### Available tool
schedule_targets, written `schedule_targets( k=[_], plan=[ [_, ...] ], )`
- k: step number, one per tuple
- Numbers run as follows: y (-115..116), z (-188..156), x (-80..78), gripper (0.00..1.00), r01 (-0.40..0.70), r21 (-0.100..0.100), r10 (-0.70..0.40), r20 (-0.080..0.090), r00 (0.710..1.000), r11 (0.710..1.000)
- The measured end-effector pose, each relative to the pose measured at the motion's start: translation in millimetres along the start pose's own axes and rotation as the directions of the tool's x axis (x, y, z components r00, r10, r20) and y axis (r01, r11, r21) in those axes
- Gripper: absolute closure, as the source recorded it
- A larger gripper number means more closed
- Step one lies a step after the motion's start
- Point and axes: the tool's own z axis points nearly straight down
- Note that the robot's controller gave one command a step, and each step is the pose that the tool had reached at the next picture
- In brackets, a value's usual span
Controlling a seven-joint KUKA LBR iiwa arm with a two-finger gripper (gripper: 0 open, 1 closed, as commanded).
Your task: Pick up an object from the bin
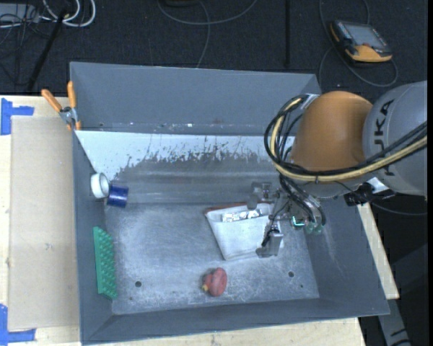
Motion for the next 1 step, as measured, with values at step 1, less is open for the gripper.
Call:
schedule_targets(
  k=[1],
  plan=[
    [-1.3, 79.4, -57.4, 0.00, 0.187, -0.003, -0.187, -0.015, 0.982, 0.982]
  ],
)
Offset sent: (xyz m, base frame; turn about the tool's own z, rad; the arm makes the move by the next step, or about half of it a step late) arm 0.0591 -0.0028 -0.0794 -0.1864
